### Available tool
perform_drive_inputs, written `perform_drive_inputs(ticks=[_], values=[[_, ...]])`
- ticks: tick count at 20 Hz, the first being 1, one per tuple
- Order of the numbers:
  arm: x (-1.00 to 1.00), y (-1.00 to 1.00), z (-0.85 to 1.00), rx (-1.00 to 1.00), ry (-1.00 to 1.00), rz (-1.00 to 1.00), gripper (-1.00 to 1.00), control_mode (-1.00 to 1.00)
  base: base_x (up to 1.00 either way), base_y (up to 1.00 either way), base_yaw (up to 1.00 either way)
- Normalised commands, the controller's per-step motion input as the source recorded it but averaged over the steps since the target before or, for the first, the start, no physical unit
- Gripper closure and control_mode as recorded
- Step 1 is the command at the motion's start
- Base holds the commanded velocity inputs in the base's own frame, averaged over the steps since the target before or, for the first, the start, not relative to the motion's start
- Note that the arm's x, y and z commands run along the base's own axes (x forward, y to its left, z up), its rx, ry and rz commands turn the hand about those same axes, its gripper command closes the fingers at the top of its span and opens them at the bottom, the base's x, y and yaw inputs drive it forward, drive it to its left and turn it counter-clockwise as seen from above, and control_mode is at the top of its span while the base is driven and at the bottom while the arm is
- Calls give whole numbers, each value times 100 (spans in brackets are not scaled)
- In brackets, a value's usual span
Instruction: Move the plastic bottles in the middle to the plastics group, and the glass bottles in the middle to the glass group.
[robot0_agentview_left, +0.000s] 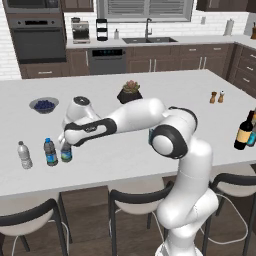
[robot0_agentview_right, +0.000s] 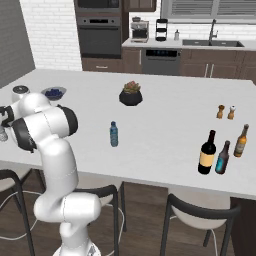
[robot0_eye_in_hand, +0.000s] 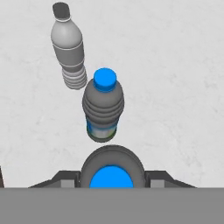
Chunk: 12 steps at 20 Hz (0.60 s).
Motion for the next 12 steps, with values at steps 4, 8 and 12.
perform_drive_inputs(ticks=[4,8,12], values=[[0,-20,0,0,0,0,100,-100,0,0,0],[0,-9,0,0,0,0,100,-100,0,0,0],[0,-3,-1,0,0,0,100,-100,0,0,0]])
